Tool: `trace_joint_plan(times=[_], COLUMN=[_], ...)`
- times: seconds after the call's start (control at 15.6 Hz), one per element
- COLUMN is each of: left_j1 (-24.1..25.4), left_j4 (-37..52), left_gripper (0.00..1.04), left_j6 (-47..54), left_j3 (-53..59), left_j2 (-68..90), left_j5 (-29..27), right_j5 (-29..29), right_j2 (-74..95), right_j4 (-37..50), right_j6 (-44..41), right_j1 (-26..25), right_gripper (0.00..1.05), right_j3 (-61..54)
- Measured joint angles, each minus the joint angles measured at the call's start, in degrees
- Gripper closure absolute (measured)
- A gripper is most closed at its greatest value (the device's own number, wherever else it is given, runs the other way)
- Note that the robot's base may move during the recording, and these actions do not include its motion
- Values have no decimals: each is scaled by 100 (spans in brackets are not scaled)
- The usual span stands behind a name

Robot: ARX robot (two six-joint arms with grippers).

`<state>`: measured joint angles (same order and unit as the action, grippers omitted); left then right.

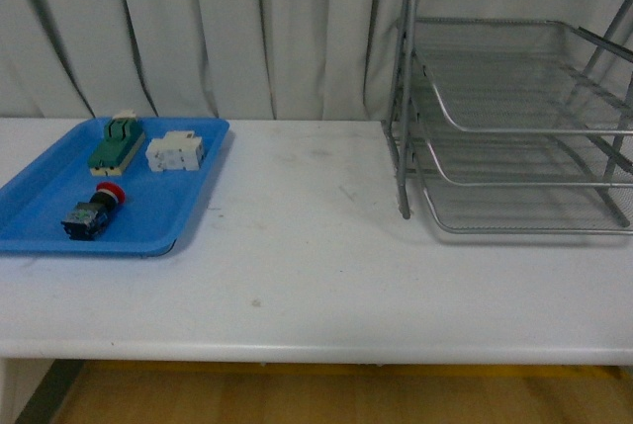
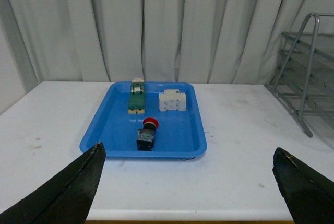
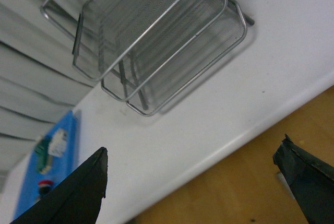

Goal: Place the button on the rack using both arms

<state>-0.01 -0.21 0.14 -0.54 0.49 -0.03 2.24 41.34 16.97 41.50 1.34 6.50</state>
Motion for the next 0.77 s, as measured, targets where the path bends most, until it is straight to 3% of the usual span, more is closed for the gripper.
trace_joint_plan(times=[0.19,0.26,0.39,0.77], left_j1=[0,0,0,0], left_j4=[-2,-2,-2,-2], left_gripper=[7,7,7,7], left_j6=[0,0,0,0], left_j3=[0,0,0,0], left_j2=[0,0,0,0], left_j5=[2,2,2,2], right_j5=[-186,-146,-140,-236], right_j2=[3550,4343,5425,6699], right_j4=[3370,4048,4577,4264], right_j6=[1401,1617,1912,2216], right_j1=[-264,-315,-332,-293], right_gripper=[6,6,6,6], right_j3=[568,907,1421,2575])
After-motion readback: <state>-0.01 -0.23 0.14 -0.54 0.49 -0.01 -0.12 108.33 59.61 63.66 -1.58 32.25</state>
